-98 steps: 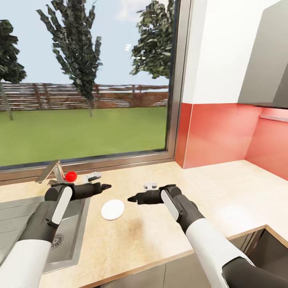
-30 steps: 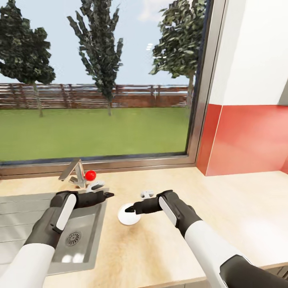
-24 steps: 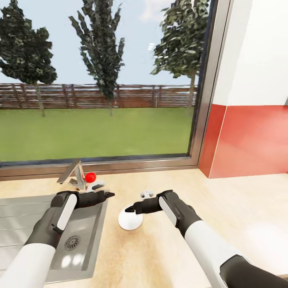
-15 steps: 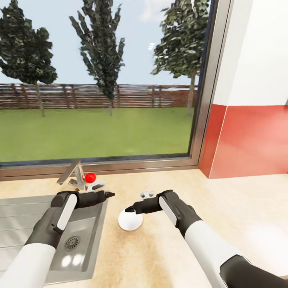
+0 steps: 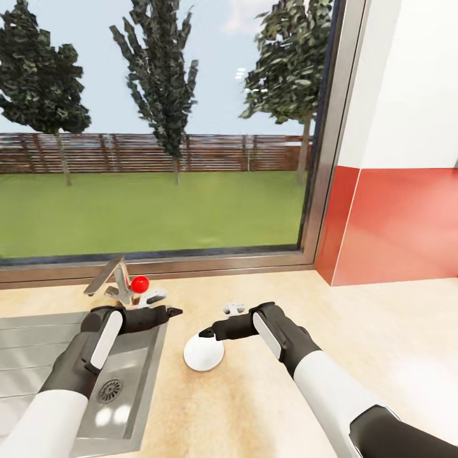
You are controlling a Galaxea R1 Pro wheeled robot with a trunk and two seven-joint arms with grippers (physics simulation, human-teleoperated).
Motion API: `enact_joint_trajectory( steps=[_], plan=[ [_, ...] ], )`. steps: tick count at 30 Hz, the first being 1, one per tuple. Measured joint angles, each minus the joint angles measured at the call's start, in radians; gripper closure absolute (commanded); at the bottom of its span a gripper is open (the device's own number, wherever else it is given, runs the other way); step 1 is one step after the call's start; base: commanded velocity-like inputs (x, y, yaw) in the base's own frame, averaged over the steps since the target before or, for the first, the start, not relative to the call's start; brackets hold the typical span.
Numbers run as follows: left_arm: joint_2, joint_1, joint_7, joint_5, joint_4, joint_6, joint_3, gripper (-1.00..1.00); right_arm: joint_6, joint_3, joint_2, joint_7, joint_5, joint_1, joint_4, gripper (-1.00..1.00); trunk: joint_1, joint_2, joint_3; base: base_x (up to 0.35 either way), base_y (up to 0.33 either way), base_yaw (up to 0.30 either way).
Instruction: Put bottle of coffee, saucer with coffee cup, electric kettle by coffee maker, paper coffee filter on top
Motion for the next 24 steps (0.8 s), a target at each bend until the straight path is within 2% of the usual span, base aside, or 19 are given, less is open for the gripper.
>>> enact_joint_trajectory(
  steps=[10,18,21,24],
  plan=[
    [0.000,0.002,0.001,-0.001,0.000,-0.001,0.000,-1.00,0.000,0.000,0.000,0.000,0.000,0.000,0.000,-1.00,0.000,0.000,0.000,-0.125,-0.116,0.000],
    [0.000,0.002,0.000,-0.001,0.001,-0.001,0.000,-1.00,0.000,-0.001,0.000,0.000,0.001,0.000,0.002,-1.00,0.000,0.000,0.000,-0.033,-0.016,0.000],
    [0.000,0.003,-0.001,-0.002,0.003,-0.001,0.001,-1.00,0.000,-0.002,0.000,0.000,0.001,0.000,0.030,-1.00,0.000,0.000,0.000,0.000,0.000,0.000],
    [-0.003,0.012,-0.006,0.031,0.068,-0.023,0.003,-1.00,-0.001,-0.002,0.000,0.000,0.000,0.000,0.050,-1.00,0.000,0.000,0.000,0.000,0.000,0.000]
  ],
)
